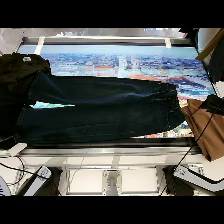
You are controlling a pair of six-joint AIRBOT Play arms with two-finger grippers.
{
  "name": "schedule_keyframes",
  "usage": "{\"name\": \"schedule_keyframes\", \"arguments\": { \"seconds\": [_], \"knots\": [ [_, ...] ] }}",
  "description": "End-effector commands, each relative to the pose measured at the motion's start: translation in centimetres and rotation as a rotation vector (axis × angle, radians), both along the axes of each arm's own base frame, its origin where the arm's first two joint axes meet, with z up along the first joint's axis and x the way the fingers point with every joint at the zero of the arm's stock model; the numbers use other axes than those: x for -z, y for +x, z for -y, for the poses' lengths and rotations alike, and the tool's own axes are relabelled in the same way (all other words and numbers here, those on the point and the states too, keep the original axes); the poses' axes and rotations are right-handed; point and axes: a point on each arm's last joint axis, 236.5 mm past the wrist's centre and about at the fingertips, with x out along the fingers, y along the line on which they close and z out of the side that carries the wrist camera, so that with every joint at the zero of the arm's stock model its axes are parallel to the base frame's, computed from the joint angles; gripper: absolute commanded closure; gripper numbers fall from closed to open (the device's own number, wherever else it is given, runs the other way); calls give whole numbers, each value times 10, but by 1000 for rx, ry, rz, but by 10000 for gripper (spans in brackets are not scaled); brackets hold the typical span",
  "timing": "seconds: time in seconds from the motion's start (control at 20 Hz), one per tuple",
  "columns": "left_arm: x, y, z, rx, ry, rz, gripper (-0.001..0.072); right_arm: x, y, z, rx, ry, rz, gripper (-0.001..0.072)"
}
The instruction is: Fold the clothes and pants, and hang the long-sleeved shirts on hangers.
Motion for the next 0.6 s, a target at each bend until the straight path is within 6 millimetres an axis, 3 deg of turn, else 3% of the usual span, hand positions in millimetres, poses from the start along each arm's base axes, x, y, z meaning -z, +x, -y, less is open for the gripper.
{"name": "schedule_keyframes", "arguments": {
  "seconds": [0.0,0.1,0.15,0.3,0.55],
  "knots": [
    [-45,20,-19,-121,101,152,1,-2,-3,10,-18,-52,-8,270],
    [-78,18,-23,-157,175,237,1,-1,-5,13,-17,-65,-16,270],
    [-83,7,-22,-235,168,250,1,-1,-5,16,-16,-76,-17,271],
    [-51,-34,0,-431,41,184,1,-2,-1,33,25,-107,20,271],
    [15,-30,41,-570,-191,243,1,-4,-9,53,113,-87,48,270]
  ]
}}
